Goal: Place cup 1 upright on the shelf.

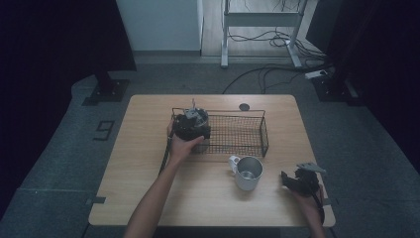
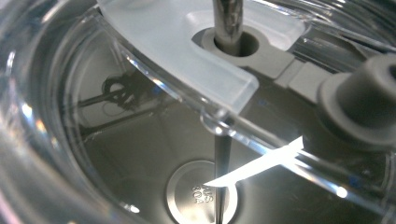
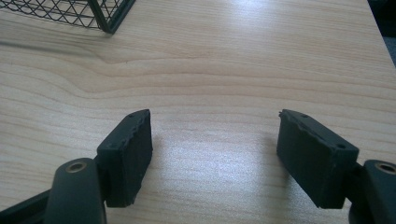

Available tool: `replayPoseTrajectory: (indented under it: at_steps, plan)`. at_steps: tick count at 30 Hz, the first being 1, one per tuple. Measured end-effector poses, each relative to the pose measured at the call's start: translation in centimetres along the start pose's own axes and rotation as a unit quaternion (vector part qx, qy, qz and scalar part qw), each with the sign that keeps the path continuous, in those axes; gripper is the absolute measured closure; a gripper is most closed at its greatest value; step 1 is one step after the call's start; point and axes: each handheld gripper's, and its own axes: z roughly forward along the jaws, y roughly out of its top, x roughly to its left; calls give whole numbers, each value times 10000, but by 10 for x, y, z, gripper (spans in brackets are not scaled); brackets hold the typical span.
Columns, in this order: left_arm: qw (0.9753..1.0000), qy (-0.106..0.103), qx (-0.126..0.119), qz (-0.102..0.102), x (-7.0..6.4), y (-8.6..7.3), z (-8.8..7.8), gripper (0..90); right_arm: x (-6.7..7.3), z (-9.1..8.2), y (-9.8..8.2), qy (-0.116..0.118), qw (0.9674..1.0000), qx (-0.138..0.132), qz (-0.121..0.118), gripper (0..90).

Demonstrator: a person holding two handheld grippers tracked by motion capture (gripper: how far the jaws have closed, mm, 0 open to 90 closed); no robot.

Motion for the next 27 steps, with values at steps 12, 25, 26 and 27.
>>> replayPoseTrajectory:
  at_steps: [12, 25, 26, 27]
  plan:
    - [10000, -12, -9, 1, 0, -1, -1, 39, 0, 0, 0, -1, 10000, 0, 1, 265]
    - [9998, -76, -180, 105, -1, 0, -11, 0, 0, 0, 0, 4, 10000, -7, 3, 265]
    - [9997, -86, -206, 105, 0, 1, -13, 0, 0, 0, 0, 4, 10000, -6, 3, 265]
    - [9997, -86, -206, 105, 0, 1, -13, 0, 0, 0, 0, 4, 10000, -6, 3, 265]
